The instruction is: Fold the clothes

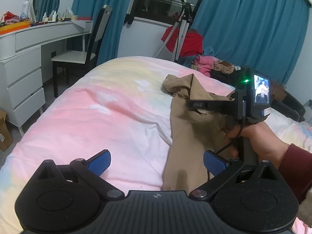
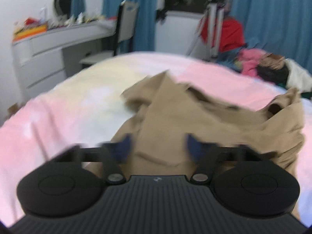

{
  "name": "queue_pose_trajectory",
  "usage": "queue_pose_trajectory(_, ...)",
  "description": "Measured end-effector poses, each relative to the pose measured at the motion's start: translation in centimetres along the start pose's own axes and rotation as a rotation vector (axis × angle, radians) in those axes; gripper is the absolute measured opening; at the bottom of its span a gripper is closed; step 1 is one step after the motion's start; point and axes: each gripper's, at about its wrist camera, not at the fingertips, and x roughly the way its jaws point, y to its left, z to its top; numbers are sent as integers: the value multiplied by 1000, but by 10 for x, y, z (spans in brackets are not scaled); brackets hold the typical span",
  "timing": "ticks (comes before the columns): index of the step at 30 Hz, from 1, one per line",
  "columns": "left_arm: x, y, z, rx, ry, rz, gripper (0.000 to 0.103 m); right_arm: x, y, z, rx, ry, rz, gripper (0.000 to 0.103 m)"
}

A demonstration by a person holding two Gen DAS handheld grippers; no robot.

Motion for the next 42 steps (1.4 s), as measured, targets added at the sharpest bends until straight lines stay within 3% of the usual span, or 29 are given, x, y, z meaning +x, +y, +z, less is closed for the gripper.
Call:
queue_pose_trajectory(1, 0, 1, 0, -4, 0, -4, 102, -1, -5, 2, 27, -9, -18, 11)
queue_pose_trajectory(2, -1, 1, 0, -9, 0, -9, 102, -4, -9, 3, 39, -23, -19, 6)
queue_pose_trajectory(5, -3, 2, -1, -21, 5, -21, 102, -8, -20, 9, 32, -72, -48, 5)
queue_pose_trajectory(11, -5, 1, -5, -43, 7, -78, 102, -3, -72, 35, 178, -189, -215, 5)
queue_pose_trajectory(16, 3, -10, -7, 3, 11, -96, 102, 41, -116, 35, 306, -82, -333, 5)
queue_pose_trajectory(20, 17, -11, -8, 2, 31, -88, 102, 63, -128, 18, 360, -21, -306, 6)
queue_pose_trajectory(24, 22, -18, -4, 31, 5, -70, 102, 55, -128, 15, 355, -19, -270, 10)
queue_pose_trajectory(25, 23, -20, -3, 39, -3, -66, 102, 50, -129, 17, 360, -12, -265, 14)
queue_pose_trajectory(27, 24, -23, -2, 58, -14, -57, 102, 28, -133, 21, 409, -45, -224, 53)
queue_pose_trajectory(28, 23, -25, -2, 69, -15, -54, 102, 12, -135, 24, 430, -82, -190, 91)
queue_pose_trajectory(29, 22, -27, -2, 80, -15, -52, 102, -6, -133, 27, 436, -118, -167, 103)
queue_pose_trajectory(37, -12, -39, -7, 166, -68, -39, 102, -160, -94, 32, 310, -243, -72, 103)
queue_pose_trajectory(42, -36, -36, -13, 139, -46, -43, 102, -242, -69, -14, 292, -230, -11, 103)
